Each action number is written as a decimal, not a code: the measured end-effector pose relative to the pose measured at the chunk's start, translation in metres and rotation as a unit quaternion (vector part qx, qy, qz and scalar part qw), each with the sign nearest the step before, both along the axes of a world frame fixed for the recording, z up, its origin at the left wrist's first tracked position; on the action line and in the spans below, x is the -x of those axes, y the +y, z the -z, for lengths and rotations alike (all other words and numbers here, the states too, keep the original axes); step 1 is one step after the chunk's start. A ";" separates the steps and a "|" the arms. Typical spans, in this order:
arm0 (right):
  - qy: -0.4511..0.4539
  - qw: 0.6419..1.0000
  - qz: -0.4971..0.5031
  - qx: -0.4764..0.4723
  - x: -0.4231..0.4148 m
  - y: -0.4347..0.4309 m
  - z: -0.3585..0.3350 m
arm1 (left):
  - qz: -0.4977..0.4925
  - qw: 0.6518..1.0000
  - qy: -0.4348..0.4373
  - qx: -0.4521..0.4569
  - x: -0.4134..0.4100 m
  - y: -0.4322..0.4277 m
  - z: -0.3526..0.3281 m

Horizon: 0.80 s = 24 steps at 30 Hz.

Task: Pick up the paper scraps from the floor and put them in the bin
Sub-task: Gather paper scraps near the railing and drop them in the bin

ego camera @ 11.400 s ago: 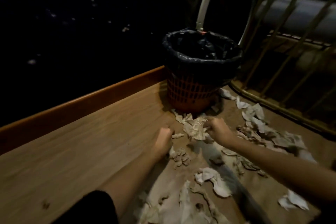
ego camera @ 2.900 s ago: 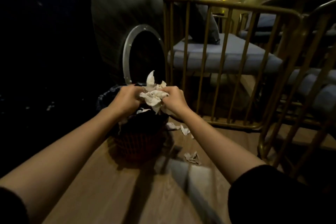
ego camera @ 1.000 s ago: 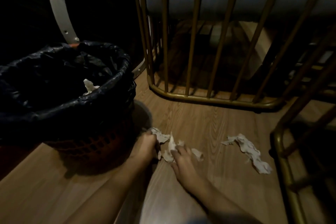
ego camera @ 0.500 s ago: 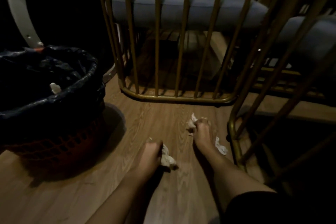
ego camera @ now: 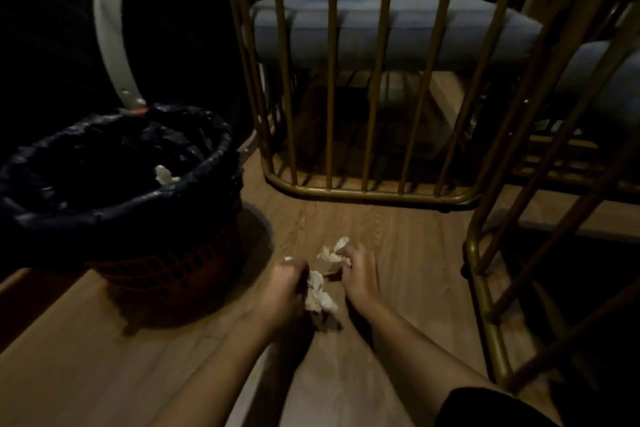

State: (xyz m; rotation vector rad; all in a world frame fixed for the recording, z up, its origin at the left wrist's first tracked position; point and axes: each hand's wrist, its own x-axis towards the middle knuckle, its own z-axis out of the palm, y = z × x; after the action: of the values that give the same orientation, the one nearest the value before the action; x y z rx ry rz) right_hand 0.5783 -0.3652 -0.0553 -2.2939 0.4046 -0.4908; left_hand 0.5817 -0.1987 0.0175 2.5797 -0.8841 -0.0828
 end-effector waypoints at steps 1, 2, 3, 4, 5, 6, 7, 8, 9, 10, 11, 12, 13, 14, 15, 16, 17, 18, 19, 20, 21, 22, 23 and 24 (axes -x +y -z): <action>-0.023 1.000 -0.007 -0.004 -0.006 0.009 -0.018 | -0.010 0.999 -0.032 0.004 -0.002 0.008 -0.016; -0.047 0.999 -0.017 -0.006 -0.012 0.017 -0.037 | -0.024 0.998 -0.056 0.010 -0.004 0.017 -0.033; -0.075 0.997 -0.032 -0.004 -0.018 0.023 -0.058 | -0.032 0.996 -0.076 0.027 -0.005 0.025 -0.052; -0.107 0.993 -0.047 -0.003 -0.025 0.028 -0.079 | -0.037 0.994 -0.092 0.050 -0.007 0.033 -0.071; -0.140 0.988 -0.061 0.002 -0.032 0.033 -0.104 | -0.044 0.991 -0.106 0.075 -0.008 0.040 -0.091; -0.169 0.983 -0.073 0.011 -0.039 0.038 -0.127 | -0.054 0.986 -0.120 0.098 -0.010 0.047 -0.110; -0.192 0.977 -0.086 0.020 -0.045 0.045 -0.151 | -0.068 0.981 -0.134 0.122 -0.013 0.054 -0.128; -0.212 0.972 -0.101 0.025 -0.051 0.051 -0.175 | -0.084 0.974 -0.151 0.149 -0.016 0.061 -0.146; -0.231 0.965 -0.117 0.029 -0.057 0.058 -0.198 | -0.101 0.966 -0.163 0.174 -0.020 0.067 -0.162; -0.249 0.959 -0.134 0.032 -0.063 0.066 -0.218 | -0.117 0.958 -0.175 0.193 -0.023 0.074 -0.176; -0.257 0.954 -0.153 0.036 -0.069 0.073 -0.237 | -0.132 0.950 -0.193 0.205 -0.027 0.081 -0.190; -0.254 0.951 -0.173 0.036 -0.075 0.082 -0.251 | -0.146 0.942 -0.213 0.213 -0.031 0.088 -0.202; -0.242 0.951 -0.192 0.034 -0.081 0.091 -0.262 | -0.163 0.933 -0.233 0.219 -0.036 0.095 -0.211; -0.224 0.951 -0.210 0.030 -0.088 0.100 -0.270 | -0.182 0.926 -0.249 0.219 -0.041 0.103 -0.218; -0.204 0.951 -0.229 0.029 -0.095 0.110 -0.274 | -0.203 0.919 -0.262 0.213 -0.047 0.112 -0.222; -0.184 0.951 -0.246 0.029 -0.101 0.120 -0.276 | -0.224 0.915 -0.270 0.202 -0.054 0.120 -0.224; -0.165 0.951 -0.261 0.029 -0.106 0.129 -0.276 | -0.243 0.913 -0.271 0.184 -0.060 0.128 -0.223; -0.142 0.949 -0.280 0.024 -0.108 0.137 -0.273 | -0.261 0.913 -0.265 0.165 -0.065 0.135 -0.220; -0.115 0.945 -0.306 0.018 -0.109 0.144 -0.270 | -0.277 0.916 -0.253 0.141 -0.070 0.141 -0.215; -0.088 0.938 -0.334 0.015 -0.109 0.150 -0.264 | -0.290 0.921 -0.235 0.114 -0.072 0.146 -0.208; -0.067 0.931 -0.357 0.017 -0.108 0.155 -0.258 | -0.300 0.926 -0.211 0.085 -0.074 0.149 -0.201; -0.052 0.927 -0.371 0.021 -0.106 0.158 -0.252 | -0.308 0.931 -0.187 0.058 -0.073 0.150 -0.193; -0.041 0.926 -0.376 0.022 -0.104 0.160 -0.245 | -0.312 0.934 -0.169 0.039 -0.072 0.151 -0.186; -0.038 0.926 -0.374 0.021 -0.102 0.162 -0.240 | -0.311 0.936 -0.161 0.031 -0.070 0.151 -0.178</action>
State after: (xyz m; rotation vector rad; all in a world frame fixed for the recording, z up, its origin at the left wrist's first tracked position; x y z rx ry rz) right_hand 0.6803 -0.2034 0.1844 -2.2437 -0.5223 -0.1898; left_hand 0.6515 -0.0474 0.1955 2.7231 -0.1220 0.5509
